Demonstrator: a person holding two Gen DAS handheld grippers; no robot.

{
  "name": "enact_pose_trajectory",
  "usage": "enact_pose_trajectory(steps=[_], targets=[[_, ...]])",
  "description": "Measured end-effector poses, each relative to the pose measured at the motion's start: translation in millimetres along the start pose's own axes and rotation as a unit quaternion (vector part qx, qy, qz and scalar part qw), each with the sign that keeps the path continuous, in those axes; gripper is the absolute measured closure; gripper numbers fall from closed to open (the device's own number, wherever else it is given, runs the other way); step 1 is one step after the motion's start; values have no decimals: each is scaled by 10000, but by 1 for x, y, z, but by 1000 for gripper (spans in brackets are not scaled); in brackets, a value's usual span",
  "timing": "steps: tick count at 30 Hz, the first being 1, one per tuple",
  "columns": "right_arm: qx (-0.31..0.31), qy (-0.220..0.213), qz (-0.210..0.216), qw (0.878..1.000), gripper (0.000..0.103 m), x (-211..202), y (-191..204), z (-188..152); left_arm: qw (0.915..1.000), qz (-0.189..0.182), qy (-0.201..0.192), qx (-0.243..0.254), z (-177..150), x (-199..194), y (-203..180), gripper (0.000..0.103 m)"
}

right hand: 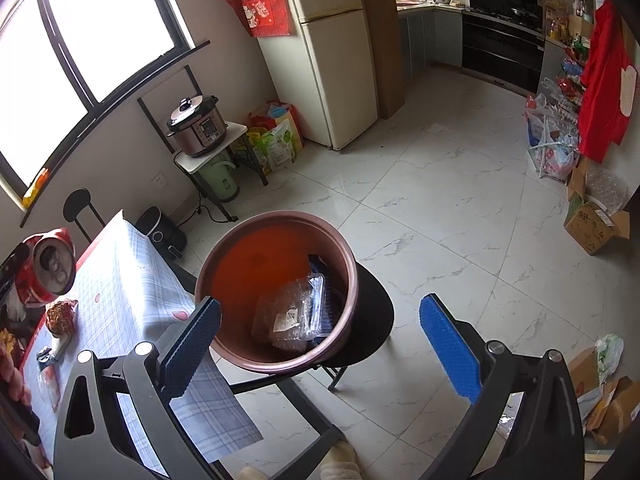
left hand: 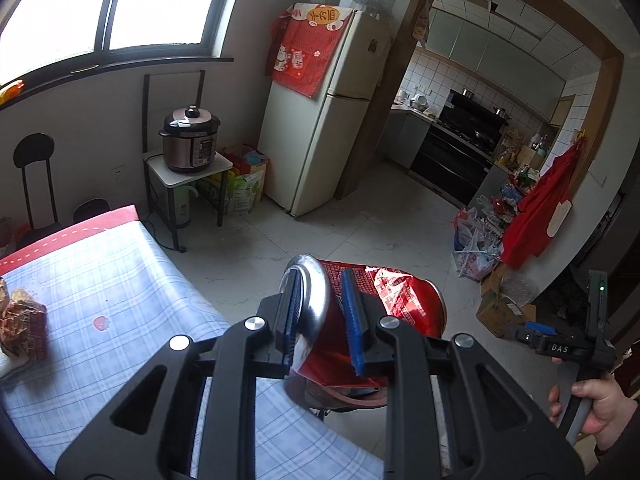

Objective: Collect trash
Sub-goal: 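Lower the red can into the bin and open the left gripper, then move both grippers back over the table toward the remaining trash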

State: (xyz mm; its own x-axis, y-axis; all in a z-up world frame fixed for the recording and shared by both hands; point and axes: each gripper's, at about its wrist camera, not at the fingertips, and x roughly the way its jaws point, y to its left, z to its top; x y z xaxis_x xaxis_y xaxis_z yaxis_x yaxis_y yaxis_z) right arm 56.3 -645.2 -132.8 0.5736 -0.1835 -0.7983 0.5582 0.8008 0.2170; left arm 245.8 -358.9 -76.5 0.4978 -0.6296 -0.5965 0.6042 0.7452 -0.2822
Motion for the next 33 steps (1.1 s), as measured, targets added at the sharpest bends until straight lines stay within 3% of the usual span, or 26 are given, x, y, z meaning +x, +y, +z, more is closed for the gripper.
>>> enact_pose_trajectory(steps=[7,8,10,11,13,15,25,33], targets=[[315,0,-117,9994,6,-6,-38,-7,9981,-486,307,242,10,68,-56,76],[347,-2,-121,9993,6,-7,-41,-8,9980,-462,316,301,12,71,-61,71],[386,-27,-95,9992,6,-8,-43,-10,9984,-362,211,387,16,69,-66,44],[387,-41,-69,9992,6,-9,-42,-11,9985,-338,164,409,18,66,-67,41],[356,-54,4,9994,6,-9,-36,-11,9987,-261,112,412,20,53,-62,17],[285,-76,87,9995,6,-9,-26,-11,9990,-165,4,409,19,36,-51,8],[-414,-179,652,9969,6,-5,73,-10,9953,969,-64,0,-13,-76,44,6],[-929,58,1202,9884,6,5,175,-30,9744,2106,-288,-738,-56,-180,140,6]])
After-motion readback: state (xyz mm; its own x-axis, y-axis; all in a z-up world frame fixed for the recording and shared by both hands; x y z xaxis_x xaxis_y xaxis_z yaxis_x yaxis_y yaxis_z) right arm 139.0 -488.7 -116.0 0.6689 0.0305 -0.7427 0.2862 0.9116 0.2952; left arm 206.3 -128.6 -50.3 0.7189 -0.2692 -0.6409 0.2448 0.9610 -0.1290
